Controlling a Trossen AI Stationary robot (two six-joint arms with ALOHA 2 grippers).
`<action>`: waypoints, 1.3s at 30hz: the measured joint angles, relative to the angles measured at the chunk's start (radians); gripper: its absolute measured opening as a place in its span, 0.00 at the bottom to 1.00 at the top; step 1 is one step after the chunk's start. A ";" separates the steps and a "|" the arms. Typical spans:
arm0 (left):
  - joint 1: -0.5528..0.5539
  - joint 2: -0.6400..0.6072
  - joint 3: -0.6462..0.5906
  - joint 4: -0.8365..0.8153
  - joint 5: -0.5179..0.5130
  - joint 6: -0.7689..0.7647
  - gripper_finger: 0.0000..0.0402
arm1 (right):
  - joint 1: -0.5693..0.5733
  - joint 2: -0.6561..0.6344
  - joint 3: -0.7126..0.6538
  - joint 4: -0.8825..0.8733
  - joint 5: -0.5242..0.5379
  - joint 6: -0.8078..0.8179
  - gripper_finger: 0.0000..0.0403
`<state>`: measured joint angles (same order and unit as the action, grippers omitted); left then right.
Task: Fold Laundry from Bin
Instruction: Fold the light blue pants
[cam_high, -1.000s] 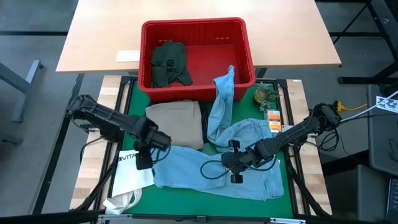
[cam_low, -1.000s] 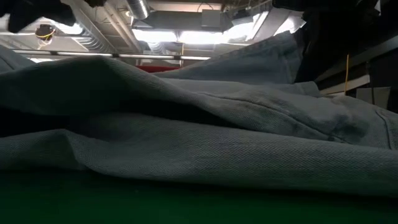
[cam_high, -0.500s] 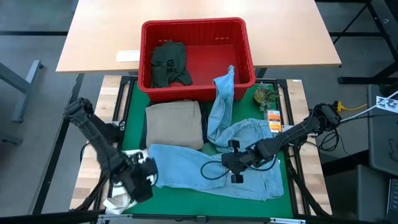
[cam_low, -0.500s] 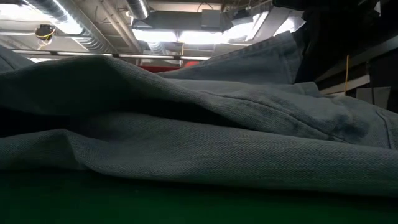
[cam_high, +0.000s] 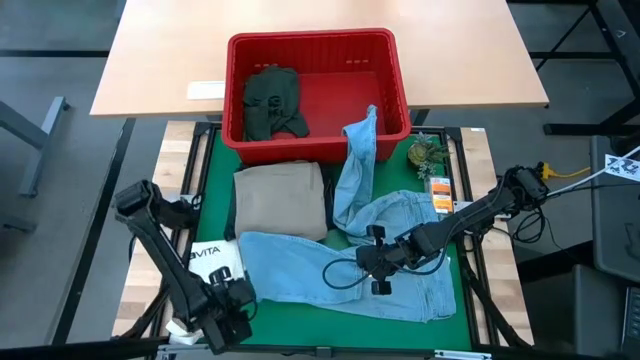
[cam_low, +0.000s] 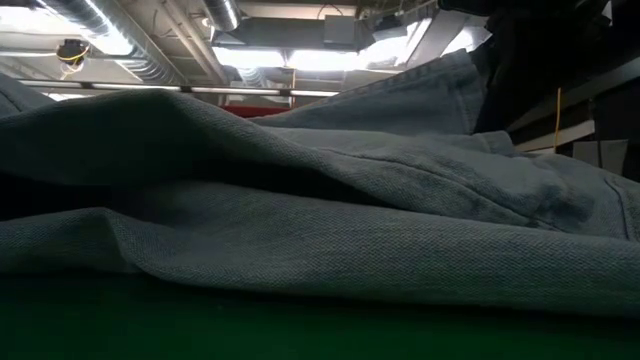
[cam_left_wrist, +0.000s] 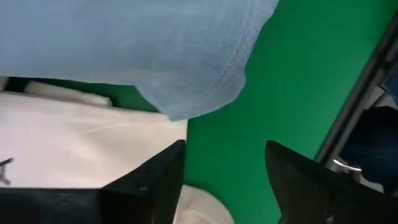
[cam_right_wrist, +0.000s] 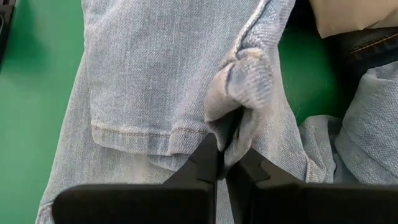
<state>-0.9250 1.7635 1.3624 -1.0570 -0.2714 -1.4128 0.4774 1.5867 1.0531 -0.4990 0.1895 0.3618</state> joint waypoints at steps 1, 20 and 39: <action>0.001 0.016 0.000 0.011 0.000 0.000 0.56 | 0.000 0.000 0.000 0.000 -0.004 0.000 0.04; 0.009 0.129 0.000 -0.001 -0.153 -0.307 0.58 | 0.000 0.000 0.000 0.000 -0.006 0.000 0.04; 0.023 0.221 0.001 -0.092 -0.114 -0.418 0.11 | 0.000 0.000 0.000 -0.001 -0.007 0.000 0.04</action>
<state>-0.9016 1.9846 1.3632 -1.1491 -0.3854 -1.8308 0.4774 1.5864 1.0531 -0.4999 0.1825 0.3614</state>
